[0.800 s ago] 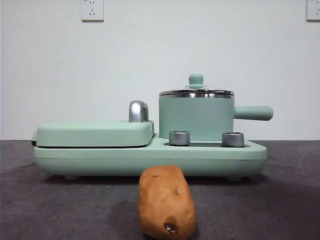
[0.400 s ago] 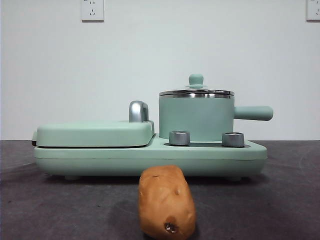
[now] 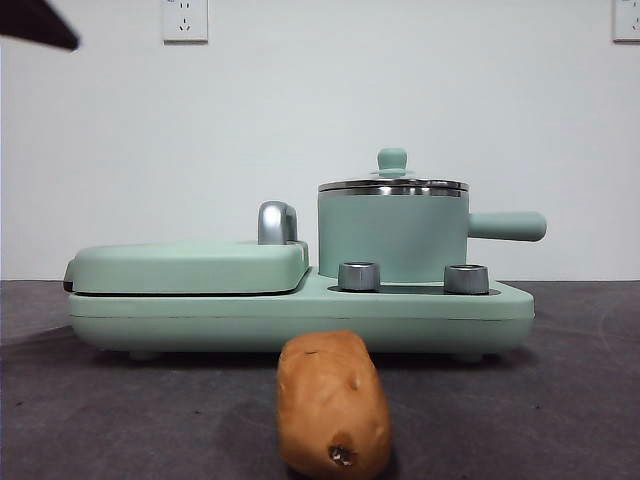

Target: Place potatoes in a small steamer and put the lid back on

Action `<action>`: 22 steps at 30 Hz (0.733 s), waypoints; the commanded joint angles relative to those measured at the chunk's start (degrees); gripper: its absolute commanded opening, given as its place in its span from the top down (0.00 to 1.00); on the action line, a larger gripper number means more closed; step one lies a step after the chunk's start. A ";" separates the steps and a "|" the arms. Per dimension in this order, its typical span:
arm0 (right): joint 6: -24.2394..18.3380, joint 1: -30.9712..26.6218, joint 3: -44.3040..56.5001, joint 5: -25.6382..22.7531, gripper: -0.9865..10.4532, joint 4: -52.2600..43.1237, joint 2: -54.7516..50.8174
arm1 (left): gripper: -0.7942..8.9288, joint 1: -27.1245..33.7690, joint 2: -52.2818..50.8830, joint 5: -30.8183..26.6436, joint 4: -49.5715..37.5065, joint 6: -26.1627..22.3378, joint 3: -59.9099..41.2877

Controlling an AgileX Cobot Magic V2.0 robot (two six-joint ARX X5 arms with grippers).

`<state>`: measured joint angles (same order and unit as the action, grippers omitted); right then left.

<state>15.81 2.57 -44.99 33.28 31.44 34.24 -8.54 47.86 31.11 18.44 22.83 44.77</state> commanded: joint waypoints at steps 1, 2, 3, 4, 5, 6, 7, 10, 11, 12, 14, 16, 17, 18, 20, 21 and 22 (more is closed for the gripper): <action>-5.90 1.31 -2.89 1.51 0.90 2.32 4.28 | 0.91 -0.98 4.61 3.91 1.46 -5.01 4.87; -6.97 1.79 -3.52 2.29 0.90 2.97 5.68 | 0.91 -1.33 6.01 5.03 2.25 -6.01 6.19; -7.72 2.16 -3.87 3.13 0.90 3.15 6.71 | 0.91 -1.68 7.13 5.84 2.71 -6.84 7.15; -8.37 2.58 -4.04 4.09 0.90 3.10 7.76 | 0.91 -2.10 8.24 6.64 3.04 -7.91 8.09; -9.25 2.91 -4.09 4.59 0.90 2.89 8.63 | 0.91 -2.56 9.07 6.93 2.93 -8.90 8.70; -9.70 3.19 -4.09 4.52 0.90 2.82 9.22 | 0.91 -2.93 9.60 6.93 2.62 -9.53 9.01; -10.32 3.45 -4.09 4.22 0.90 2.80 9.79 | 0.91 -3.23 9.99 6.91 2.27 -10.34 9.09; -10.82 4.04 -4.09 4.17 0.90 2.91 10.97 | 0.91 -3.61 10.67 6.86 2.10 -12.55 9.09; -10.73 4.17 -4.09 4.15 0.90 2.91 11.19 | 0.91 -3.61 10.86 6.86 2.10 -13.22 9.09; -10.73 4.24 -4.09 4.13 0.90 2.91 11.41 | 0.90 -3.61 10.99 6.86 2.10 -13.40 9.09; -10.75 4.46 -4.09 3.56 0.89 2.89 11.43 | 0.84 -3.61 11.26 6.84 2.10 -13.38 9.09; -10.75 4.50 -4.09 2.56 0.83 2.89 11.41 | 0.74 -3.58 11.45 6.84 2.10 -13.38 9.09; -10.75 4.48 -4.09 2.23 0.78 2.89 11.41 | 0.66 -3.58 11.56 6.84 2.08 -13.40 9.09; -10.75 4.48 -4.09 2.08 0.73 2.89 11.41 | 0.60 -3.58 11.65 6.84 2.08 -13.40 9.09; -10.73 4.48 -4.09 1.22 0.61 2.67 11.41 | 0.45 -3.61 11.78 6.84 2.05 -13.38 9.09; -10.73 4.48 -4.09 0.90 0.57 2.47 11.41 | 0.41 -3.58 11.85 6.84 1.92 -13.35 9.09; -10.71 4.48 -4.09 0.79 0.54 2.25 11.41 | 0.40 -3.61 11.87 6.84 1.64 -13.33 9.09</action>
<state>5.76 6.81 -48.29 34.26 34.37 45.32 -11.92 59.02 37.60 20.88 10.20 52.60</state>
